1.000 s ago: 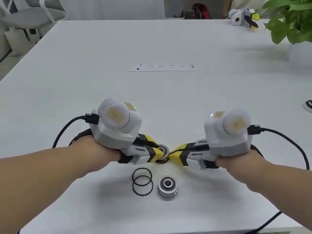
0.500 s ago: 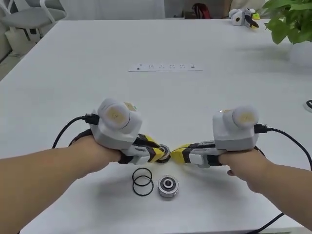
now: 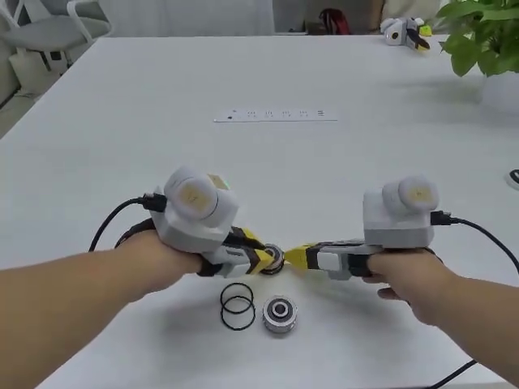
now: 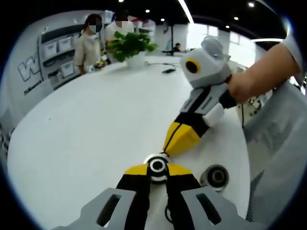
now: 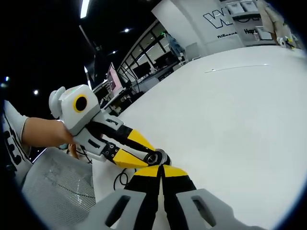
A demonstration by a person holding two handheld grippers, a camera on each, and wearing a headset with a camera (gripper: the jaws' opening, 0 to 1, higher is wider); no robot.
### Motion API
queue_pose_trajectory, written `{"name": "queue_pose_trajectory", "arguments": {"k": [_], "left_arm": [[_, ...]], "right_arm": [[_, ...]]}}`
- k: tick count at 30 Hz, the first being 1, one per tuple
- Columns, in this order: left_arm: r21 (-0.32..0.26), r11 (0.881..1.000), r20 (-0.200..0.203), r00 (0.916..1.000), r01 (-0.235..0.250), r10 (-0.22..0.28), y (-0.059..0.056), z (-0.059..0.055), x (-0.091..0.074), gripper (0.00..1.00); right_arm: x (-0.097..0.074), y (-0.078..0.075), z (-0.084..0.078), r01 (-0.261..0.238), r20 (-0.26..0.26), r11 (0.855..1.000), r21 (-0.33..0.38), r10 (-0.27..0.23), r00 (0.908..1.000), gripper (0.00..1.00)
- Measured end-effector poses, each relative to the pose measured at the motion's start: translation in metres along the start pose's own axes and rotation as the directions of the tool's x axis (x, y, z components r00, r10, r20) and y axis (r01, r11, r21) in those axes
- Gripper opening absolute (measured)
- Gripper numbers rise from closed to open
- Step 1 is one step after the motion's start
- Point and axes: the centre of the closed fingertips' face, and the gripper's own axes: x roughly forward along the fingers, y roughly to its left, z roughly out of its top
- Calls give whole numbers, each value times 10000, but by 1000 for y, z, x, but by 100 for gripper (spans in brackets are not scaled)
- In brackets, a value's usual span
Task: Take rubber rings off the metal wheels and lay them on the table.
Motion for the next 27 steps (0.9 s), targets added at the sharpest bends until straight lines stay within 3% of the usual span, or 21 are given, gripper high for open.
{"name": "queue_pose_trajectory", "arguments": {"k": [14, 27], "left_arm": [[26, 10000, -35, 10000, -25, 25, 0, 0, 0, 12], [89, 9999, -119, 9999, -72, 74, 0, 0, 0, 11]], "right_arm": [[1, 0, 4, -151, 160, 9979, 626, 141, 9998, 0], [3, 1, 6, -255, 158, 9981, 560, 247, 9996, 0]]}}
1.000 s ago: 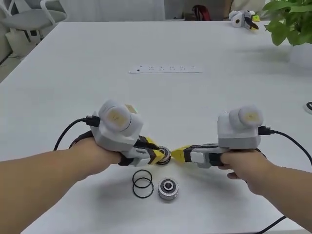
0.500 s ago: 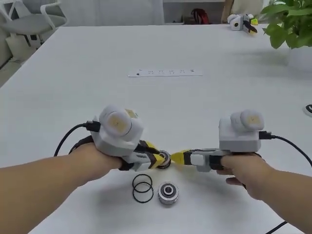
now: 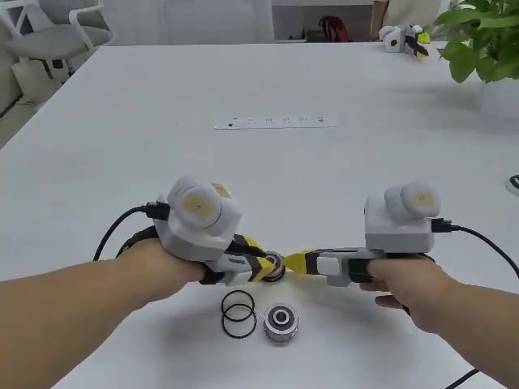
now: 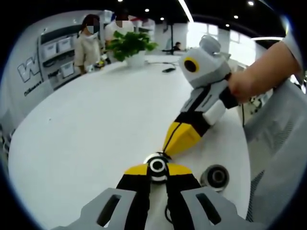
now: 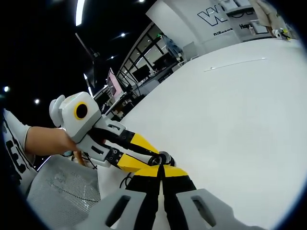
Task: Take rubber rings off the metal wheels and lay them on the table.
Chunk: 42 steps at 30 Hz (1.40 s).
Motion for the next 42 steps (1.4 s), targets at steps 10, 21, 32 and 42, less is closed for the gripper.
{"name": "queue_pose_trajectory", "arguments": {"k": [10, 21, 32, 42], "left_arm": [[51, 10000, -27, 10000, -1, 1, 0, 0, 0, 11], [50, 10000, -31, 10000, -62, 62, 0, 0, 0, 11], [115, 9998, 50, 9999, -134, 134, 0, 1, -1, 12], [-94, 9999, 62, 9999, -112, 112, -1, 2, 0, 14]], "right_arm": [[1, 2, 0, -116, -24, 9999, -90, 116, 9999, 0], [8, 30, 14, -1156, 305, 9931, -190, 1161, 9928, 0], [2, 14, 10, -431, 185, 9985, -345, 438, 9989, 0], [0, 11, 8, -182, 55, 9990, -398, 185, 9998, 0]]}}
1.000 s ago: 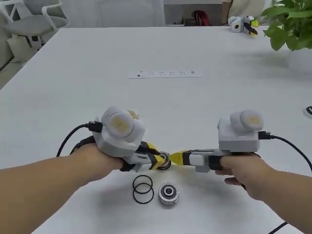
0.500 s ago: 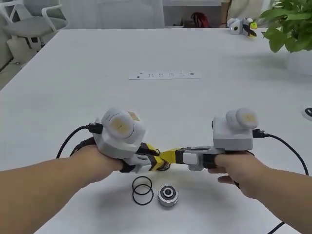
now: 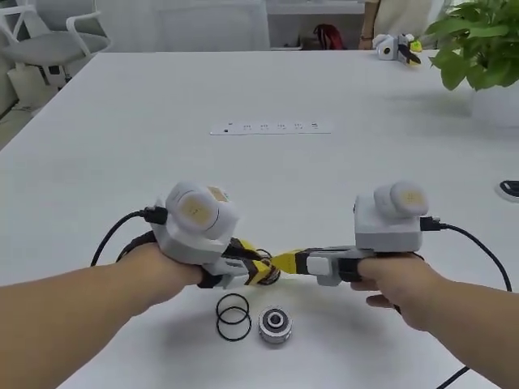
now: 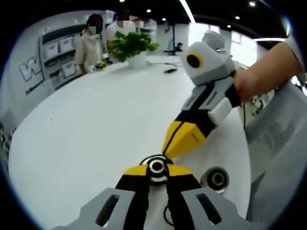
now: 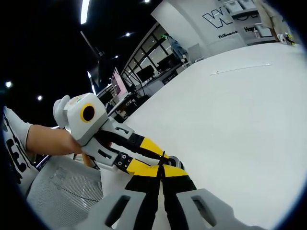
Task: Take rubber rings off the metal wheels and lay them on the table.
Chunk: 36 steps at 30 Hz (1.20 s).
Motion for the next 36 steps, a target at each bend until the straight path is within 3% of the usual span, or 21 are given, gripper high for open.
{"name": "queue_pose_trajectory", "arguments": {"k": [5, 19, 23, 30, 36], "left_arm": [[325, 9994, 71, 9999, 111, -113, -3, 2, -2, 15], [273, 9981, 732, 9957, 556, -575, -13, 18, -25, 25], [283, 9979, 817, 9948, 584, -605, -12, 19, -33, 32], [121, 9985, 1400, 9886, 536, -548, -10, 30, -53, 39], [61, 9984, 1571, 9859, 569, -572, -9, 29, -66, 47]], "right_arm": [[0, 2, 0, -44, 51, 10000, 43, 44, 10000, 0], [-3, 9, 4, -192, 174, 9998, 59, 191, 9997, 0], [-3, 9, 6, -218, 231, 9997, 76, 216, 9995, 0], [-4, 17, 8, -354, 292, 9993, 109, 351, 9990, 0], [-5, 25, 10, -491, 374, 9987, 117, 486, 9981, 0]]}}
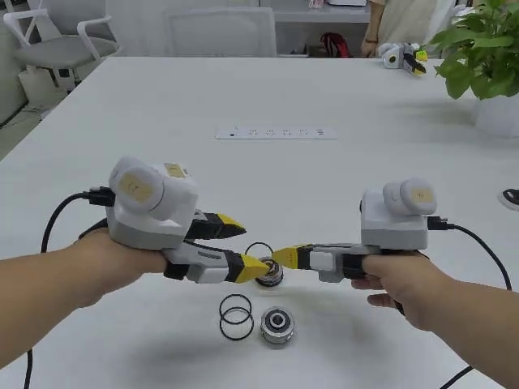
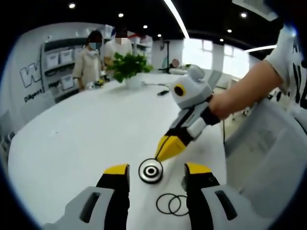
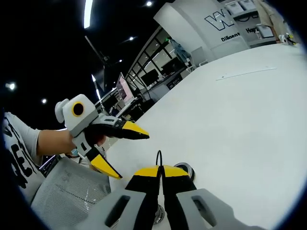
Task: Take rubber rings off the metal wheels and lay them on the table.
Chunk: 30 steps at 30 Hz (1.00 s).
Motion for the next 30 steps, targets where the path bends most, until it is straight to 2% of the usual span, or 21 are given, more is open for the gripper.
{"name": "queue_pose_trajectory", "arguments": {"k": [9, 19, 25, 30], "left_arm": [[-164, 9998, 337, 9994, -91, 97, 1, 1, -21, 59], [-535, 9981, 465, 9984, -297, 322, 2, -9, -42, 66], [-536, 9985, 317, 9994, -96, 114, -8, -22, -45, 74], [-476, 9989, 341, 9994, 4, 12, -13, -25, -50, 77]], "right_arm": [[-2, 11, 3, -262, 89, 9996, 36, 262, 9996, 0], [-6, 12, 6, -453, 156, 9989, 98, 451, 9989, 0], [-5, 16, 3, -681, 58, 9976, 155, 681, 9977, 0], [-4, 20, 1, -833, -66, 9963, 220, 834, 9965, 0]]}}
